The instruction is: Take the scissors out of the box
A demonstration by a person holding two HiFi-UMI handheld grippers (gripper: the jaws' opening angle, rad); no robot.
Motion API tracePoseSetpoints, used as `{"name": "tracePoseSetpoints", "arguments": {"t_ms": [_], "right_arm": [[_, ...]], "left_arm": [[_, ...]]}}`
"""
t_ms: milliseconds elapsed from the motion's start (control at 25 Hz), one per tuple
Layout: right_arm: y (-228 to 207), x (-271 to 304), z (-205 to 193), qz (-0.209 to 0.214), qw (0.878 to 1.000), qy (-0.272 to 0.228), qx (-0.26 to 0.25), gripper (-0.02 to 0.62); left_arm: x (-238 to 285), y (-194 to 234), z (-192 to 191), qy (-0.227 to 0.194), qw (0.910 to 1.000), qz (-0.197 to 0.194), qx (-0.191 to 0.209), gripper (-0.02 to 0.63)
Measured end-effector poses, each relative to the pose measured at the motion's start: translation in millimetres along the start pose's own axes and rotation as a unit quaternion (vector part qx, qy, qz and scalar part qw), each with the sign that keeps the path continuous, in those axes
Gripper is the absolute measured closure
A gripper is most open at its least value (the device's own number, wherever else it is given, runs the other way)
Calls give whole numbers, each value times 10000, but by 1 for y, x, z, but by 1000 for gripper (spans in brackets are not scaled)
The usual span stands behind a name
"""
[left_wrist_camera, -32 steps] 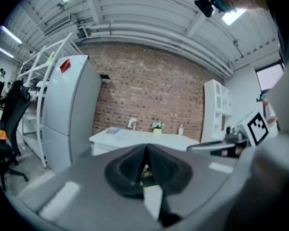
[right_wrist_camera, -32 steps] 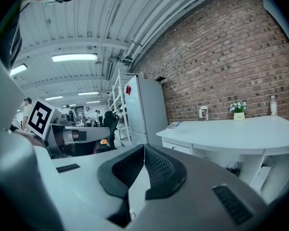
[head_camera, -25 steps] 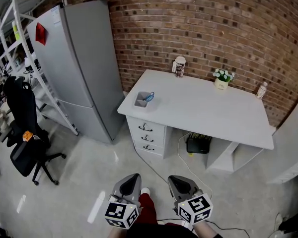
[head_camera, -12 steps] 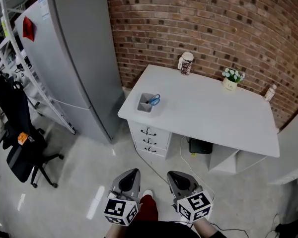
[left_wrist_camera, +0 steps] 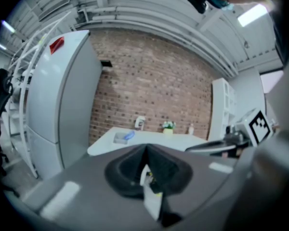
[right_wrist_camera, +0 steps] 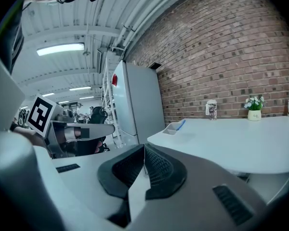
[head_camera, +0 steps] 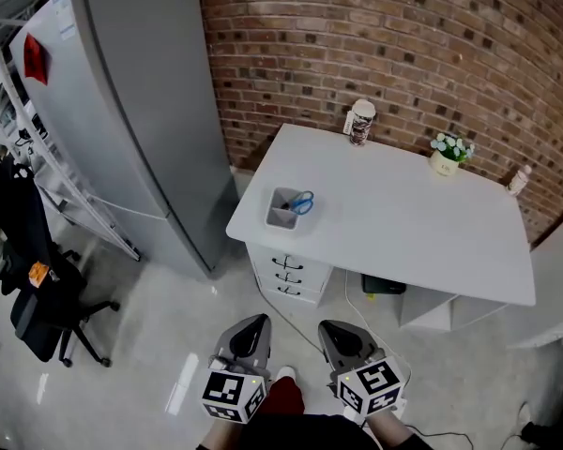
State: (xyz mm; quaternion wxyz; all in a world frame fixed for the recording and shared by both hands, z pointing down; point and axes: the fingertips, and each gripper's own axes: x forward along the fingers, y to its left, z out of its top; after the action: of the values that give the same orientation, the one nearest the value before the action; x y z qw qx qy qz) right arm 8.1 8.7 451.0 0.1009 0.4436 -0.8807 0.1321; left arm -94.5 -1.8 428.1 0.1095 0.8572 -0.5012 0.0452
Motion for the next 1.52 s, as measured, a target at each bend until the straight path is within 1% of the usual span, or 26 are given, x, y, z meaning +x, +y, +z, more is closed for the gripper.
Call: {"name": "tracePoseSetpoints", "arguments": {"t_ms": [160, 320, 480, 680, 1080, 1240, 1520], "right_arm": [[-4, 21, 2, -85, 9999, 66, 15, 586], [-7, 38, 9, -197, 9998, 95, 3, 586], [-15, 48, 17, -344, 9994, 78, 2, 586], [-20, 55, 17, -438, 9990, 100, -35, 586], [-46, 60, 34, -713, 9973, -130, -64, 586], [-58, 62, 38, -800, 9966, -199, -35, 586], [-85, 72, 48, -783, 9966, -249, -45, 586]], "left_arm": [[14, 15, -1, 94, 9999, -71, 76, 603], [24, 29, 3, 98, 9997, -169, 118, 603], [34, 41, 7, 77, 9997, -218, 112, 603], [42, 51, 4, 85, 9997, -199, 107, 603], [67, 60, 14, 60, 9993, -271, 242, 603], [84, 60, 16, 147, 9990, -331, 253, 601], [125, 57, 15, 322, 9981, -365, 370, 601]]}}
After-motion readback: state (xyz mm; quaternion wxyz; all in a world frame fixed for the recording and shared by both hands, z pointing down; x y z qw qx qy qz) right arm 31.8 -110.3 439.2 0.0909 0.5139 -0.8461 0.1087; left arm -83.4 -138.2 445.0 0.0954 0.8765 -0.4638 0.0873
